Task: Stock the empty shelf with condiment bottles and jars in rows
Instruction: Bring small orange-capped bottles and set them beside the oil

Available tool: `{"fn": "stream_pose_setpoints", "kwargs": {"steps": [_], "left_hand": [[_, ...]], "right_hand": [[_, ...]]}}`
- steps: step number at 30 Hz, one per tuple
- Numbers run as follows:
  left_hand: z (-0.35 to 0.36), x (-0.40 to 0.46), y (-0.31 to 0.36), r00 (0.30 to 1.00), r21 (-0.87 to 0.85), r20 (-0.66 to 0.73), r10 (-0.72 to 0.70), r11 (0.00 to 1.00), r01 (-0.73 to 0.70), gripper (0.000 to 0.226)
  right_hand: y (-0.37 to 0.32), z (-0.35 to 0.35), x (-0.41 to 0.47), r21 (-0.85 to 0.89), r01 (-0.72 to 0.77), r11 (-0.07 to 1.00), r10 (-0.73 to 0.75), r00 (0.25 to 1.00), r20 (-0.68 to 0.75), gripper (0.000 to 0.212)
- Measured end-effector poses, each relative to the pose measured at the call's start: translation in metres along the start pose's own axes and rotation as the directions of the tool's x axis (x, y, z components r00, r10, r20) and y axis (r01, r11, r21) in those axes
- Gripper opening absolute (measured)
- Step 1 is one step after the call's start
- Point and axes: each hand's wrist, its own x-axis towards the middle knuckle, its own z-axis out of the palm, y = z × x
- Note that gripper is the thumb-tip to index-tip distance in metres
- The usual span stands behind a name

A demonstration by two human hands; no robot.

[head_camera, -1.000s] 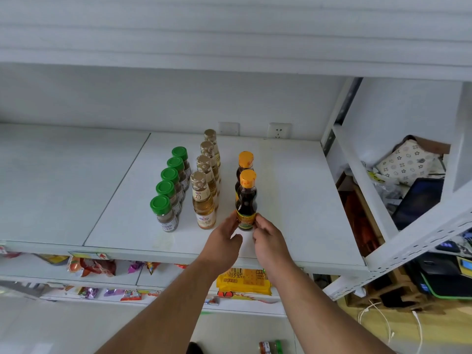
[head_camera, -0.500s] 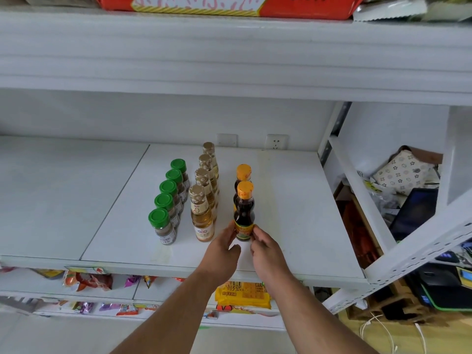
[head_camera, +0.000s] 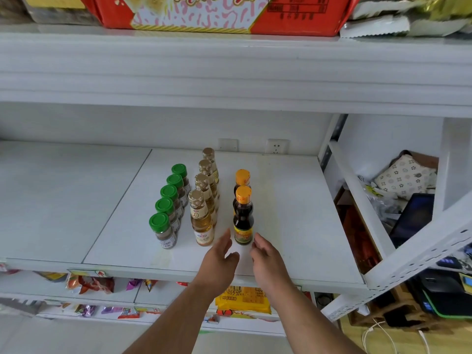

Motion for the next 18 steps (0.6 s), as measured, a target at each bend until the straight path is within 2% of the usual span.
{"fn": "stream_pose_setpoints", "kwargs": {"steps": [11, 18], "left_hand": [[-0.037, -0.085, -0.001, 0.964, -0.027, -0.262, -0.043, 0.999, 0.037, 0.063], [-0.098, -0.165, -0.010, 0.876, 0.006, -0.479, -0.049, 0.998, 0.059, 0.065]], "right_hand": [[-0.006, 0.025, -0.049, -0.189, 0.226, 0.956, -0.183, 0.958, 0.221, 0.060], [-0.022, 0.085, -0.087, -0.271, 0.402, 0.875, -0.267, 0.866, 0.423, 0.066]]}}
